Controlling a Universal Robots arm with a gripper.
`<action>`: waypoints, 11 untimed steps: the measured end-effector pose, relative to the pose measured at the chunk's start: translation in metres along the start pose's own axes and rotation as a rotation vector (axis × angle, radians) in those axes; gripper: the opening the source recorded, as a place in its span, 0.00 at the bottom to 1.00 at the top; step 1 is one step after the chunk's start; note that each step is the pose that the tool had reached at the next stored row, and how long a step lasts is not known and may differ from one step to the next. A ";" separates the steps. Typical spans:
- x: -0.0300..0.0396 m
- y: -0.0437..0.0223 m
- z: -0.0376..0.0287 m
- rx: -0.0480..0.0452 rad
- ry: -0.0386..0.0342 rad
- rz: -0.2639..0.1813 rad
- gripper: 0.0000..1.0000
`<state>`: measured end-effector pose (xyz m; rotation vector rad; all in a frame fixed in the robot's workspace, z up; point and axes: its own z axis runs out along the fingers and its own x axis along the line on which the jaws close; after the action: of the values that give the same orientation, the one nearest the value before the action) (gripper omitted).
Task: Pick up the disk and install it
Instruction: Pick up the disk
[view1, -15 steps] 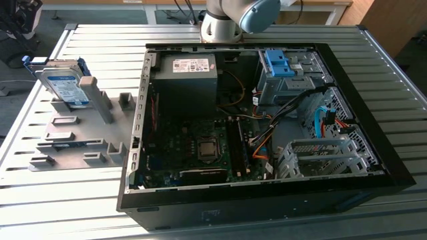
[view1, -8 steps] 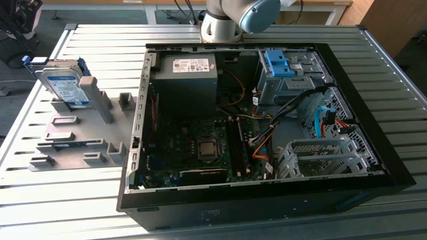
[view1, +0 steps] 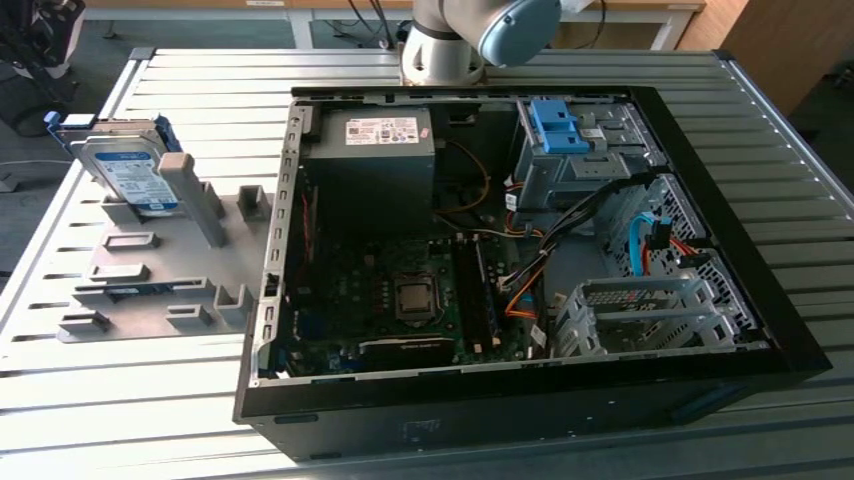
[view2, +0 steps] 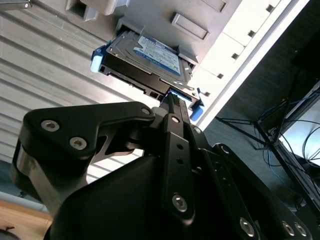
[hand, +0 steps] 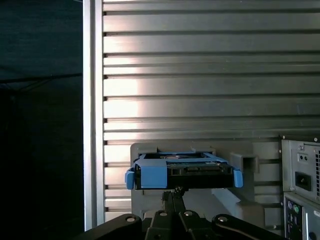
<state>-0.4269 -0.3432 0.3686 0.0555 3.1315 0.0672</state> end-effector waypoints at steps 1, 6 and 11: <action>0.0000 0.0000 0.0000 0.0000 0.0001 -0.003 0.11; 0.0000 0.0000 0.0000 -0.0001 0.0008 -0.017 0.11; 0.0001 0.0000 0.0000 -0.0002 0.0014 -0.031 0.11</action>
<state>-0.4270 -0.3432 0.3686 0.0073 3.1327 0.0674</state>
